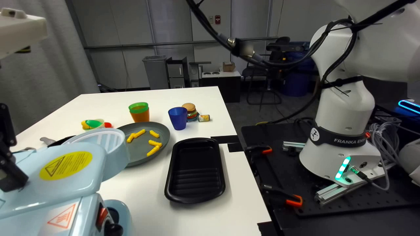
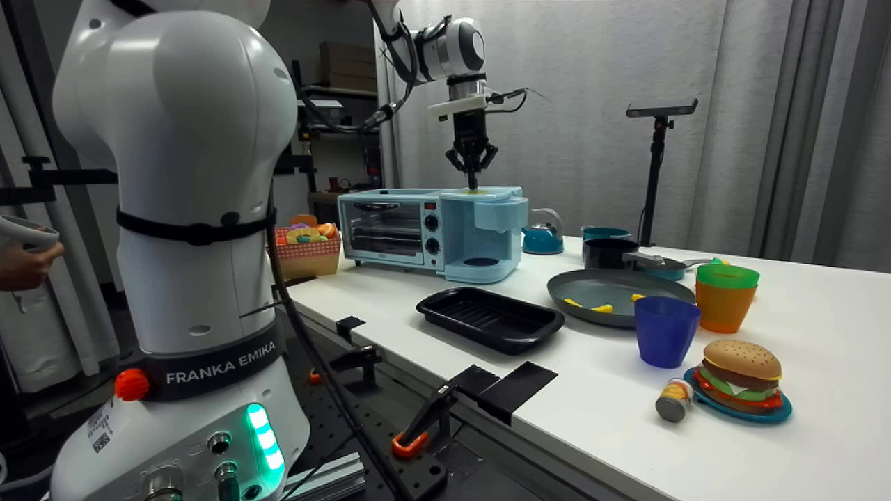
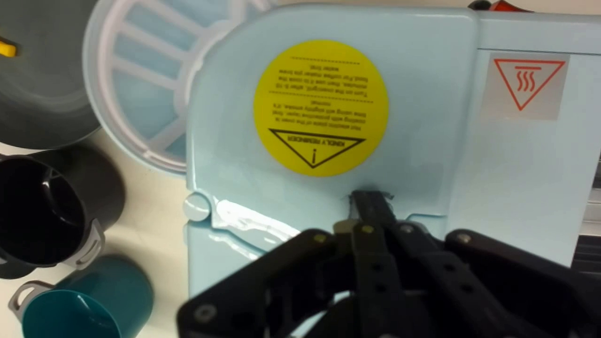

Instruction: Press the button on the top of the coffeemaker to open the chamber

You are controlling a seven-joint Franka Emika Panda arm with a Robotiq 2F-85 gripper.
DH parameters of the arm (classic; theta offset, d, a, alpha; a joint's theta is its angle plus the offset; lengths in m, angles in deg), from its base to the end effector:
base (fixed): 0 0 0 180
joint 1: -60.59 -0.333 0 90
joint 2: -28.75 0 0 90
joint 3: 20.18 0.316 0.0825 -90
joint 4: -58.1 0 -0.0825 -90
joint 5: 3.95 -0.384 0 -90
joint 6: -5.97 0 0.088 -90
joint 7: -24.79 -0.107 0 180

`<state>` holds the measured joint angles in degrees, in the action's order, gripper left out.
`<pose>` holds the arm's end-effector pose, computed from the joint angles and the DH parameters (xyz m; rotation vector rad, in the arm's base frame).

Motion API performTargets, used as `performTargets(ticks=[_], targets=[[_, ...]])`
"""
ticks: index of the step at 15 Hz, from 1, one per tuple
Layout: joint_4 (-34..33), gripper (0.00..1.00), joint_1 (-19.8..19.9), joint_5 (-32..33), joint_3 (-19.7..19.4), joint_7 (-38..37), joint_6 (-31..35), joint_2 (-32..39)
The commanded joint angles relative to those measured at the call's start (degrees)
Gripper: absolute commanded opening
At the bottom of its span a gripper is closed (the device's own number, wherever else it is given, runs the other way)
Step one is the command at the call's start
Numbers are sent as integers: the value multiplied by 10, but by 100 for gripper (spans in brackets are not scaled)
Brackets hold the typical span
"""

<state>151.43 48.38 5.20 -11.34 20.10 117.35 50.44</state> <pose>0.6211 0.2159 0.3989 2.9970 0.5130 -0.0555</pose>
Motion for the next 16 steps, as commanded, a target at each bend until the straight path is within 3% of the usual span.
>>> performTargets(ticks=[1, 16], targets=[[12, 0, 1, -4, -12, -8, 39, 35], [47, 0, -17, 20, -11, -60, -7, -43]])
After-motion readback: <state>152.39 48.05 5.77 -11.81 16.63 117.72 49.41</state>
